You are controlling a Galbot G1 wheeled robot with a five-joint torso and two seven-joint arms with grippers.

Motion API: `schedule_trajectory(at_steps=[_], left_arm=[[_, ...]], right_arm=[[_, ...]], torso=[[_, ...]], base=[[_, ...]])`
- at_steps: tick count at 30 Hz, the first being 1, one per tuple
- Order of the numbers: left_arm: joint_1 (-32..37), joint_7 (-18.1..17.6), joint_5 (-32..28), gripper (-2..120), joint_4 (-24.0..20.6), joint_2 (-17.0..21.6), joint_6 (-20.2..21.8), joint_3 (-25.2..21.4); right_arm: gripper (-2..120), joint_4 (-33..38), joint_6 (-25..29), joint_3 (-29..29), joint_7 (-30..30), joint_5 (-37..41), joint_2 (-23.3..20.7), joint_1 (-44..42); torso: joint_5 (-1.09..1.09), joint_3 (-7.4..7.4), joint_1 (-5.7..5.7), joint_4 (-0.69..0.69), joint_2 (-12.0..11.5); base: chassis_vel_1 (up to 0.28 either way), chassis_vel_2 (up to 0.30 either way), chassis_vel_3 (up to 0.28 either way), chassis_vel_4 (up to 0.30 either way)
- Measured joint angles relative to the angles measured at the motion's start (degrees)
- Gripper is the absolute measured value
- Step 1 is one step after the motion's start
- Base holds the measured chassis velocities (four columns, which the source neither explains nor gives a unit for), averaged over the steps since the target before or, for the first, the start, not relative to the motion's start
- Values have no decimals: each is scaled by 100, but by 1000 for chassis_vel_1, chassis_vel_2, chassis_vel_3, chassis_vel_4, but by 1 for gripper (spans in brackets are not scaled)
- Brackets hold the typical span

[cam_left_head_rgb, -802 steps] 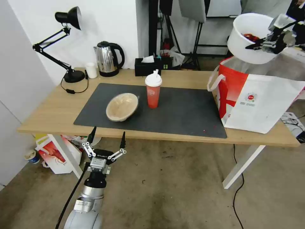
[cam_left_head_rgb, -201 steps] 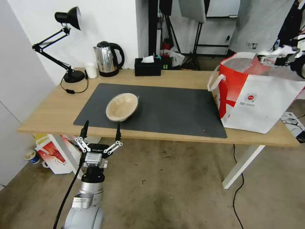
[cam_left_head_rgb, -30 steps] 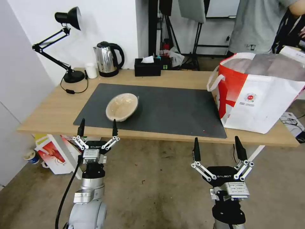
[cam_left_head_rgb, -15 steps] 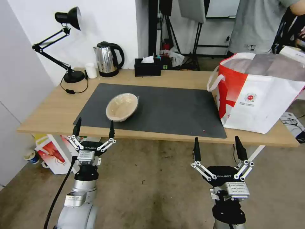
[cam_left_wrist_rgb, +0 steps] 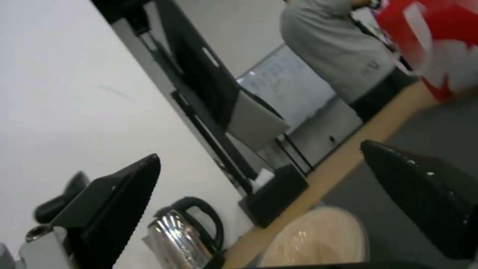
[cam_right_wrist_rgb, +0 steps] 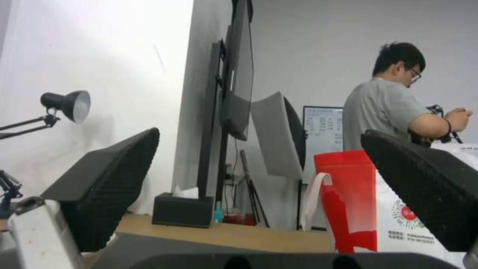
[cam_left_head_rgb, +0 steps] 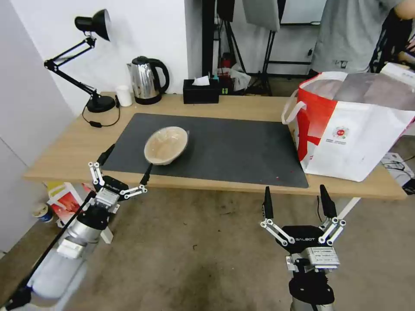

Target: Pick up the trash from the table and place it into the takeout bag.

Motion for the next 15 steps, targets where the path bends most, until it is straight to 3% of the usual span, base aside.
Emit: schedule_trajectory(at_steps=[6,15], left_arm=[[-365,171,-247,100,426,670,-58,145],[-915,395,-423,100,973,1318,-182,628]], right_arm=[[100,-1,1,-1,-1,0,0,0],[100,-1,1,0,0,0,0,0]], torso=[[2,0,0,0,0],[2,0,0,-1,0]], base=[[0,0,0,0],[0,0,0,0]])
